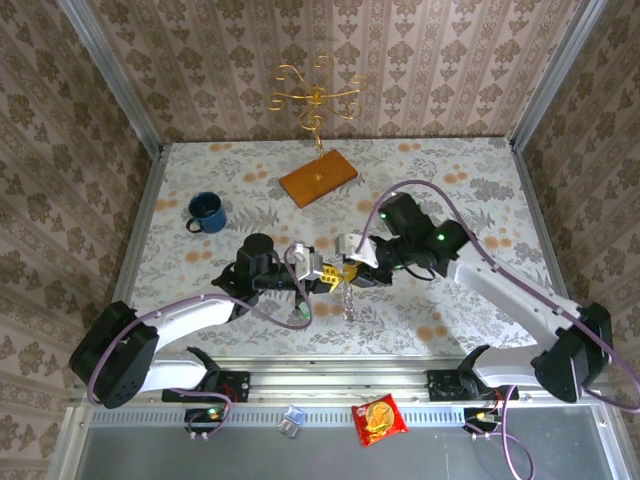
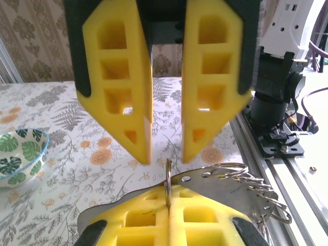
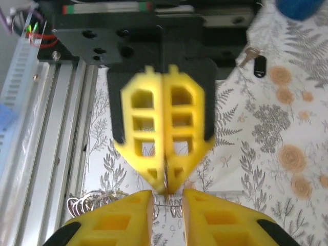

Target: Put the keys on the keyring

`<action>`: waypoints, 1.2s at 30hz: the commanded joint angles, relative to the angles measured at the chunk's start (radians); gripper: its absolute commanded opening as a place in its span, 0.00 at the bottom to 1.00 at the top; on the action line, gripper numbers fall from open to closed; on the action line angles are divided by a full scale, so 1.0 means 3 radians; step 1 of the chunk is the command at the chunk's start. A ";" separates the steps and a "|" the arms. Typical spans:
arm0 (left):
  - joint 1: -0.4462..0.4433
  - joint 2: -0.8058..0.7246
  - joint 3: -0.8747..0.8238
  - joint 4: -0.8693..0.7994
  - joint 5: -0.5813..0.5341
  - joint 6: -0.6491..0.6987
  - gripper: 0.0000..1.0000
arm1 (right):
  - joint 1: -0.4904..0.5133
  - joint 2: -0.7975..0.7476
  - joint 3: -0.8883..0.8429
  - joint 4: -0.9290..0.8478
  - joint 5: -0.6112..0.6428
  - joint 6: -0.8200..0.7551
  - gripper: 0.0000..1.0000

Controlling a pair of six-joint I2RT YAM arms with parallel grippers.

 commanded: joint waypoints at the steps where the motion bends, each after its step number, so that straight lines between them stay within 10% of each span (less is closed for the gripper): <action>1: 0.0007 -0.0080 -0.0079 0.0422 0.0077 -0.0106 0.00 | -0.0097 -0.0305 -0.0324 0.0687 -0.0387 0.0409 0.26; 21: 0.0005 0.0104 -0.0154 0.1026 0.0190 -0.0396 0.00 | -0.0032 -0.0156 -0.0532 0.1149 -0.0544 0.0738 0.15; 24: 0.0009 0.0100 -0.0155 0.1031 0.0140 -0.0408 0.01 | -0.0029 -0.0112 -0.0476 0.1064 -0.0565 0.0693 0.00; 36: 0.0045 -0.0016 -0.0088 0.0533 0.0022 -0.0237 0.15 | -0.0012 0.0020 -0.0123 0.0202 -0.0340 0.0181 0.00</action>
